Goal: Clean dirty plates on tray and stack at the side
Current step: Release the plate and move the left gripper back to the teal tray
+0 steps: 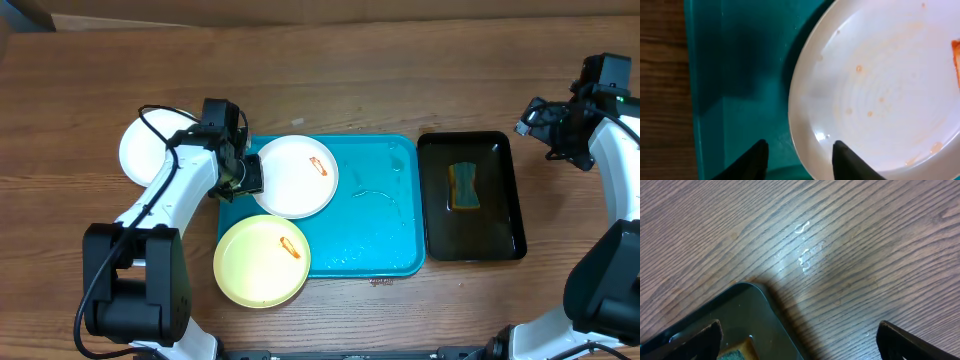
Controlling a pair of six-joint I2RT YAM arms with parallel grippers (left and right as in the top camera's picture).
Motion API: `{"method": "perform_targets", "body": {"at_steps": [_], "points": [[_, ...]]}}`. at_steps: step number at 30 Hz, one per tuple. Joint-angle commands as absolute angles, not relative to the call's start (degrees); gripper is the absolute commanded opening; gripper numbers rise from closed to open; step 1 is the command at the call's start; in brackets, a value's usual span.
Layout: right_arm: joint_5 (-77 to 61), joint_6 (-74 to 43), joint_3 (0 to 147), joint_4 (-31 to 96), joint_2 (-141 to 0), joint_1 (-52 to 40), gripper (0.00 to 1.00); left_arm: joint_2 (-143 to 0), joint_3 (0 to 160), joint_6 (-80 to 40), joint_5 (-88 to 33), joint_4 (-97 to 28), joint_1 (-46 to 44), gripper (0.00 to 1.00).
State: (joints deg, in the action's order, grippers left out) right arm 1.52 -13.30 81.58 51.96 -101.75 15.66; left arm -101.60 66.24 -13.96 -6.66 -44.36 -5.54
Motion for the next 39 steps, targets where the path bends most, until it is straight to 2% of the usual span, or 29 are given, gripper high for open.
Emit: {"method": "perform_targets", "body": {"at_steps": [1,6,8,11,13,31,39], "points": [[1.9,-13.6,81.6,51.7,-101.8,15.6,1.00,-100.5,65.6,-15.9,-4.9,-43.4,-5.8,0.41],[1.9,-13.6,81.6,51.7,-101.8,15.6,1.00,-101.1,64.1,-18.0,-4.9,-41.7,-5.8,0.40],[1.9,-13.6,81.6,51.7,-101.8,15.6,1.00,-101.5,62.7,-18.0,-4.9,-39.2,-5.8,0.31],[1.9,-13.6,81.6,51.7,-101.8,15.6,1.00,-101.6,62.0,-18.0,-4.9,-37.8,-5.8,0.24],[1.9,-13.6,81.6,51.7,-101.8,15.6,1.00,-101.6,62.0,-18.1,-5.0,-36.9,-5.8,0.13],[1.9,-13.6,81.6,51.7,-101.8,15.6,1.00,-102.0,60.5,-18.2,-2.4,-35.2,-8.7,0.19],[1.9,-13.6,81.6,51.7,-101.8,15.6,1.00,-102.0,60.5,-18.2,-5.7,-35.3,-8.8,0.11]]}}
